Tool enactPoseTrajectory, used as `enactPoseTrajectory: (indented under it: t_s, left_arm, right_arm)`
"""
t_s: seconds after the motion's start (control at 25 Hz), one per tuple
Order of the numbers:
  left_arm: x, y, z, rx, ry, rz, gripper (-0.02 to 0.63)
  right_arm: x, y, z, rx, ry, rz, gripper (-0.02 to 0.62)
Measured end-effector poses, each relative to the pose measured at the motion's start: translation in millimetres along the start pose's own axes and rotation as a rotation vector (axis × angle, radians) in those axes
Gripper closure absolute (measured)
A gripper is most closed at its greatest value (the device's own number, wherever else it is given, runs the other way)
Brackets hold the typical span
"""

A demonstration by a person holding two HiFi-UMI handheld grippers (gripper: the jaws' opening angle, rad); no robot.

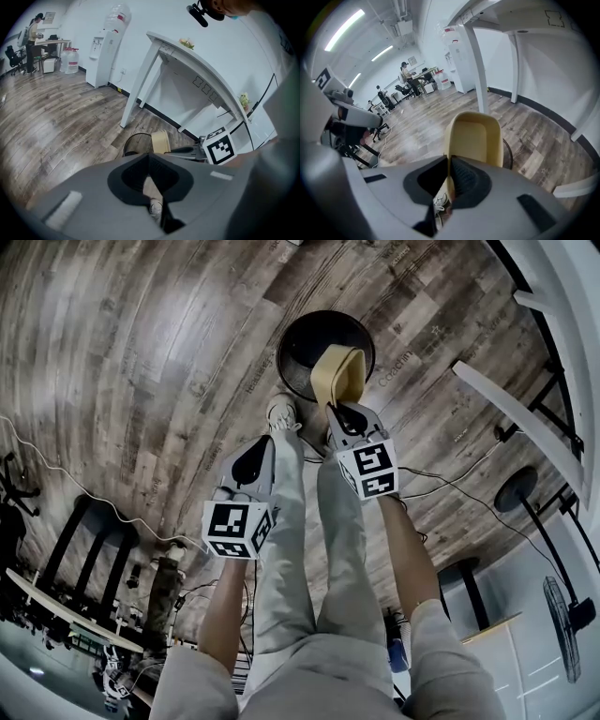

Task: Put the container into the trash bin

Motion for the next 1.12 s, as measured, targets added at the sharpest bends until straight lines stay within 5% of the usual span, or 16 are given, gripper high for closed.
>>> enactPoseTrajectory:
  t_s: [1.12]
  left_arm:
    - [-16.0,9.4,35.4,-0.061,-0.022,-0.003,0.595]
  right_arm:
    - [139.8,-0.6,-40.4,0.037,0.046,0.353,0.556]
Point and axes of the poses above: the fingertips, and each gripper's own axes: x forward along the fingers, z to its left, y out of its underside, the point moved 8 cm from there along -x, backward along the fingers, and after that the axes turned 2 degrees about x, right-handed, at the moved point
